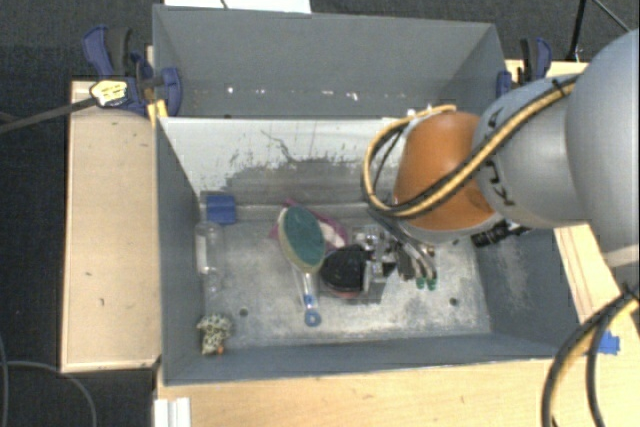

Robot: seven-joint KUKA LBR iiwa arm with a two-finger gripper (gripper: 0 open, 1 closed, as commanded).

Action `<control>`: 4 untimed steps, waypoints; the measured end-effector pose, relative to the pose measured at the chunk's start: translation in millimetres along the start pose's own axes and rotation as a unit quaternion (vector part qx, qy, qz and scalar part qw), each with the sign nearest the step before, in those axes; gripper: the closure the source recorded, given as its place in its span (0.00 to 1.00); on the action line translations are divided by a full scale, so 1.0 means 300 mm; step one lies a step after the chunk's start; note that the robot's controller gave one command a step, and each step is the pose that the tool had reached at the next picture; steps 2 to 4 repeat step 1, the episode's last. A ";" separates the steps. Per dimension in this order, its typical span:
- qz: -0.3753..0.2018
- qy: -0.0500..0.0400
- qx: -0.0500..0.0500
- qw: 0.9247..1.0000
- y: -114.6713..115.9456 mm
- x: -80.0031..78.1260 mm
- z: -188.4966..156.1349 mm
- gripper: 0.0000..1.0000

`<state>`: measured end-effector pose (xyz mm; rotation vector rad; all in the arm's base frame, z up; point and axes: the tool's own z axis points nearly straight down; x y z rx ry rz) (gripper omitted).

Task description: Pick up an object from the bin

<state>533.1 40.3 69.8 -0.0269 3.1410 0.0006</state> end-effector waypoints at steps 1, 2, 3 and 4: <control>0.036 -0.005 0.000 0.999 -0.023 -0.010 -0.652 1.00; 0.036 -0.005 0.000 0.999 -0.023 -0.010 -0.652 1.00; 0.036 -0.005 0.000 0.999 -0.023 -0.010 -0.652 1.00; 0.036 -0.005 0.000 0.999 -0.023 -0.010 -0.652 1.00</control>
Offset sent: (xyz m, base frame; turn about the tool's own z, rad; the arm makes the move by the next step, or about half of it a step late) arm 0.0014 -0.0070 0.1908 0.0742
